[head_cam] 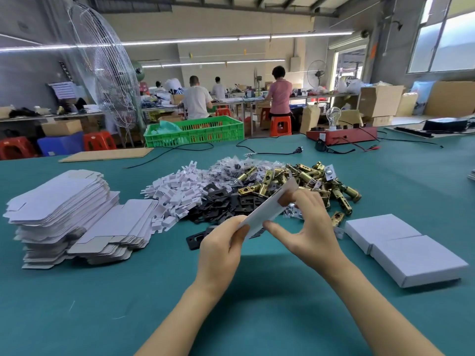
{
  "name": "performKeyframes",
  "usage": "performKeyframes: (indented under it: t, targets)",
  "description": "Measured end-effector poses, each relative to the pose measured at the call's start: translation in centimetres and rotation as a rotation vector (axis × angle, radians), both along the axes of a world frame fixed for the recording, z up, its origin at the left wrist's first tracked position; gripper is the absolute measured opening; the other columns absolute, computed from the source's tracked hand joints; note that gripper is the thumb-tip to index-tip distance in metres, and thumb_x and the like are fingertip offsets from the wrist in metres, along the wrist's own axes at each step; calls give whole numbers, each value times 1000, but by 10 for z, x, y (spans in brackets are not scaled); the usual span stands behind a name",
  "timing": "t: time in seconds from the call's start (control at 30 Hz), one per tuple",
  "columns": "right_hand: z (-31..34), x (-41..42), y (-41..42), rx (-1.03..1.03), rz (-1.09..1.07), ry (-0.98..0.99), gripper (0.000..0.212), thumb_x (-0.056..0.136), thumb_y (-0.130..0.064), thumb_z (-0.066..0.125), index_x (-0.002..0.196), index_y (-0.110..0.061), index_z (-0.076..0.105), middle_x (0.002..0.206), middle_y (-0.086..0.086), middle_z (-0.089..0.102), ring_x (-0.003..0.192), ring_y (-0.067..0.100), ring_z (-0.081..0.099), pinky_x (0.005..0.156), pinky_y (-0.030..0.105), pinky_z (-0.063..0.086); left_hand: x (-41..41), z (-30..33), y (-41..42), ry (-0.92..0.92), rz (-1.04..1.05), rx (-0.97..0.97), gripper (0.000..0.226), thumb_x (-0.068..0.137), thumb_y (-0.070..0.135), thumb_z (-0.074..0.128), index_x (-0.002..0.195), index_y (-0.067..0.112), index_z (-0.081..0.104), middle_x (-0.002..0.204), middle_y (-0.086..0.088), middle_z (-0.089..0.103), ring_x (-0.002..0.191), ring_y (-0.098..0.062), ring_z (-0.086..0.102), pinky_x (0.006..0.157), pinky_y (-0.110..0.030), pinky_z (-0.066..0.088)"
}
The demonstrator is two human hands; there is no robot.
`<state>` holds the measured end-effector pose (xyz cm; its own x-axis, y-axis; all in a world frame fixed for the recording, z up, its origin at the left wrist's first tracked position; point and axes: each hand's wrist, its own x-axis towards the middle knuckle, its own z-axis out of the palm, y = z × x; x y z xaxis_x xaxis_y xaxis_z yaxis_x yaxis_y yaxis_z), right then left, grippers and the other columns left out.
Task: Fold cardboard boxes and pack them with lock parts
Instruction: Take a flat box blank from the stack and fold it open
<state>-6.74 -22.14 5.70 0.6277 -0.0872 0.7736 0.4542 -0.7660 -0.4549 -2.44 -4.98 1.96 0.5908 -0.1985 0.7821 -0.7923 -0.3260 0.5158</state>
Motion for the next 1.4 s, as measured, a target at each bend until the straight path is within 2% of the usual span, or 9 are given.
performKeyframes:
  t: [0.17,0.37,0.47,0.63,0.8,1.0,1.1,1.23,1.4]
  targets:
    - [1,1,2,207,206,156,38,72,-16,83,101,-16,59,106,-8,56,104,8,54,87,27,47,-1,-1,0,-6,27,-82,13,90,18,62,96,15,73,84,23,65,74,0,59,64,-15,44]
    - [-1,3,3,323,249,250,29,76,-12,78,92,-27,58,88,-15,61,86,2,56,65,14,41,4,-3,5,-105,157,-58,19,90,25,65,92,8,74,81,8,69,69,-2,56,61,-19,44]
    - [-3,5,1,378,269,340,17,78,-13,76,82,-22,63,83,-8,63,81,2,58,62,15,43,6,-3,6,-257,260,-31,22,89,28,65,89,8,75,82,4,72,71,-14,64,62,-29,50]
    - [-4,4,-1,321,358,463,16,89,-14,66,99,-26,61,99,-12,69,95,-4,61,71,14,49,4,-2,3,-593,534,174,17,91,33,70,94,17,75,96,10,73,94,-19,57,84,-42,42]
    - [-5,6,3,426,258,381,14,87,-10,68,94,-18,61,92,-3,68,87,2,64,75,13,47,-1,-7,-2,-609,775,475,69,79,55,73,132,16,51,124,1,67,114,-22,47,97,-55,31]
    - [-6,4,13,592,326,381,8,88,-10,66,87,-6,59,71,-1,64,49,0,48,46,13,36,-4,-10,-10,-478,863,596,110,58,59,83,140,-1,39,133,-15,56,124,-32,43,106,-60,23]
    - [-3,0,19,656,393,393,8,90,-11,64,94,-5,61,85,16,66,56,7,47,43,22,36,-2,-9,-10,-495,798,554,108,61,56,81,138,-5,35,131,-20,42,122,-36,44,107,-62,31]
    - [-1,-4,19,569,466,431,2,88,-6,65,90,-6,65,70,-6,65,57,-1,51,49,12,38,2,-8,-7,-504,734,496,89,70,51,69,133,-7,43,122,-21,51,111,-37,51,98,-56,45]
    - [-4,-4,24,366,305,445,34,86,-14,69,64,-6,45,58,0,42,57,17,38,55,39,38,3,-9,-7,-474,667,485,71,75,44,60,122,-8,61,111,-22,65,101,-40,64,93,-54,50]
